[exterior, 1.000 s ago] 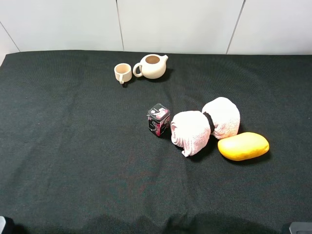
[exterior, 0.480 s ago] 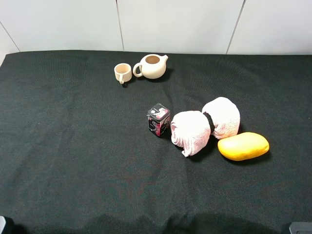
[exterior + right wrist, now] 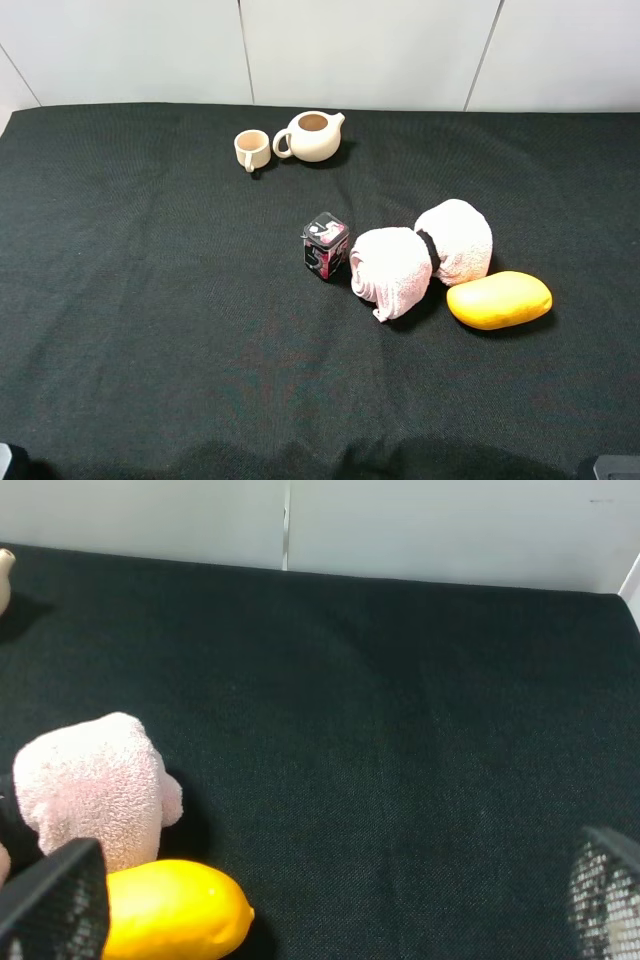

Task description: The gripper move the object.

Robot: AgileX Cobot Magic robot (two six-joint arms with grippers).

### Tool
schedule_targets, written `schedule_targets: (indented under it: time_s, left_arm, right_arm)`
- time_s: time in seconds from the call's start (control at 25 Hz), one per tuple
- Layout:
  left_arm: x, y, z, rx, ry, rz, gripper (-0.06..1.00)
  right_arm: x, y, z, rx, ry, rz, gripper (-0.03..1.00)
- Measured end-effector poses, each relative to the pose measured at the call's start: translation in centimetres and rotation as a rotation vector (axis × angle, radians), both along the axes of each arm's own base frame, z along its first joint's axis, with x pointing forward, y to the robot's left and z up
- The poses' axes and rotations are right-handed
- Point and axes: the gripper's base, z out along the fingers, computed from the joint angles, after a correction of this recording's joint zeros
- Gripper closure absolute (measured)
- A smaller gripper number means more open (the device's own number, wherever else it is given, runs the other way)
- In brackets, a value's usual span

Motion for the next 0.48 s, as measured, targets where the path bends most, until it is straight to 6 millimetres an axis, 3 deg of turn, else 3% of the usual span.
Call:
schedule_targets:
  time_s: [0.48]
  left_arm:
    - [0.00, 0.00, 0.00, 0.000, 0.000, 0.000, 0.10]
  right_arm:
    - [0.00, 0.00, 0.01, 0.001, -0.001, 0.000, 0.27]
